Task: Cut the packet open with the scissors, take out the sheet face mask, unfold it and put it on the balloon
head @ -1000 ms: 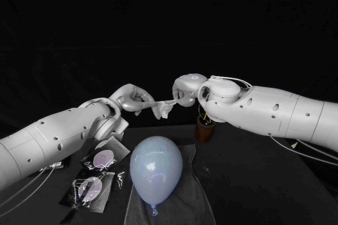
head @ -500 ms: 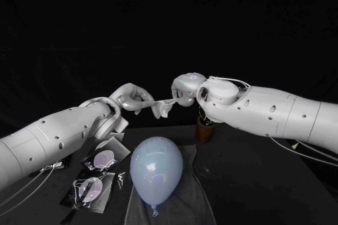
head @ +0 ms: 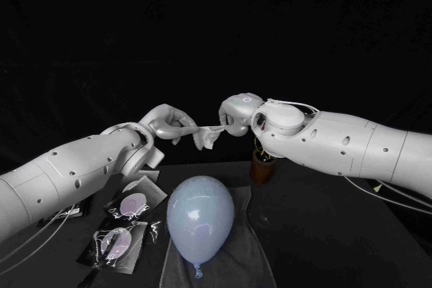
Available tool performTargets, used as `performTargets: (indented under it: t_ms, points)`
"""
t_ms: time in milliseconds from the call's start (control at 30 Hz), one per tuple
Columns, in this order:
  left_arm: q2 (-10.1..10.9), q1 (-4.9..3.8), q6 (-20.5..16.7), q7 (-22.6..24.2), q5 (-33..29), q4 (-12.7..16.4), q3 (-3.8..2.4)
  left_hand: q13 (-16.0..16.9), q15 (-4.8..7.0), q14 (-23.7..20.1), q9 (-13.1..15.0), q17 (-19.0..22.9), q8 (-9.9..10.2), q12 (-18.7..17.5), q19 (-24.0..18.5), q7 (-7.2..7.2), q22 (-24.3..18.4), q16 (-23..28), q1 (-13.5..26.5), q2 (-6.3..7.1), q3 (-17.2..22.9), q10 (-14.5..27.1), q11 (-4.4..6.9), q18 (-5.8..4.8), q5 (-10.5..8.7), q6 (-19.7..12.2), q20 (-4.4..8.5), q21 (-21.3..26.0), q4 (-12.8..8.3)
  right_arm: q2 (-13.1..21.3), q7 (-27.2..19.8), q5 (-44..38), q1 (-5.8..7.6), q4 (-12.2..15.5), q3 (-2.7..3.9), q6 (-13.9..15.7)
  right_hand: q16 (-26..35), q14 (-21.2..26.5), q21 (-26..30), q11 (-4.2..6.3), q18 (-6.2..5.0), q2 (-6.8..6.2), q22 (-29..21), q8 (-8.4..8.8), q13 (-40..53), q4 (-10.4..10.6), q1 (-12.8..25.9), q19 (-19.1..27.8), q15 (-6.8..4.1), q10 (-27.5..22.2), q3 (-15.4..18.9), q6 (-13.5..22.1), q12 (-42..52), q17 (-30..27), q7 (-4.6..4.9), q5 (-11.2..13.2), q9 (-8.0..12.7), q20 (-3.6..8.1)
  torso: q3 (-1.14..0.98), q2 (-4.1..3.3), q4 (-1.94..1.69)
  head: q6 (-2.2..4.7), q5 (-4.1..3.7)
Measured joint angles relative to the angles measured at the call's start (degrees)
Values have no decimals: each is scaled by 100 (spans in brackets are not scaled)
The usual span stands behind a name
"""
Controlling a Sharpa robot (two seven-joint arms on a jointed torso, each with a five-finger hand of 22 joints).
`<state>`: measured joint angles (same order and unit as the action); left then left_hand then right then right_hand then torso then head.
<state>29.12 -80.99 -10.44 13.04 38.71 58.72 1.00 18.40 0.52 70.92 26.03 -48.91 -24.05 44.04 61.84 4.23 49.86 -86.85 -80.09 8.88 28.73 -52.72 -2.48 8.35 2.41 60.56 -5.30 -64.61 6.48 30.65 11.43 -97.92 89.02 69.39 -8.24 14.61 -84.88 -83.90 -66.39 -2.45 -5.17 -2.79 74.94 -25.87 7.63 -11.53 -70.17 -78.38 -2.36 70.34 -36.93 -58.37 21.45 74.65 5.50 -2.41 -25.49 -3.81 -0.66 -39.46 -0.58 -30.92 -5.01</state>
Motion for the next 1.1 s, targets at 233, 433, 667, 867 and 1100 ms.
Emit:
performTargets:
  t_ms: [233,433,667,867,1100]
  points:
    - [41,-80,98,-10,-198,138,-1,-162,30,-94,54,119,-10,-248,-127,8,-85,11,-53,53,117,-259,27,-2,10,-9,16,86,71,5,-137,650,-20,-42,-34,382,66,0,185,1,-1,0,-102,0,8,25,0,88,0,1,-24,61,-84,-120,59,-18,-2,3,0,1,-1,7,26]
    - [98,-127,266,-49,-380,252,-1,-286,39,-167,83,242,-22,-433,-215,9,-185,40,-53,53,157,-388,24,-2,9,-10,21,163,111,40,-275,1494,-65,-75,-62,700,103,-2,353,-5,-1,0,-200,29,-11,114,0,146,42,-131,65,216,-225,-202,151,-25,-34,-40,-3,-2,-1,15,42]
    - [163,-154,667,-192,-551,382,-1,-381,20,-453,84,681,-22,-611,-556,9,-539,139,-76,78,197,-504,43,88,3,-11,0,459,120,105,-496,2538,-187,-58,-91,960,111,-12,553,-138,-1,-75,-301,353,-30,288,75,238,156,-406,291,650,-333,-254,260,-60,104,-133,-5,-10,0,3,57]
    - [186,-160,967,-360,-695,430,0,-397,21,-493,84,763,-21,-643,-596,10,-597,165,-73,80,197,-525,22,93,-7,-11,-2,498,120,225,-686,3207,-298,69,-105,1044,135,5,645,-186,-11,-152,-348,527,-18,361,87,260,179,-454,395,743,-333,-294,311,-60,194,-155,-5,-10,2,-18,67]
    - [211,-164,1126,-539,-962,441,2,-412,27,-415,85,500,-20,-674,-524,18,-435,166,-95,103,212,-556,54,93,-8,-20,0,427,104,405,-829,3680,-396,254,-123,1025,241,-17,951,-247,-100,-296,-515,743,-18,461,144,436,242,-639,576,958,-354,-487,356,-60,299,-223,-4,-5,5,-35,83]
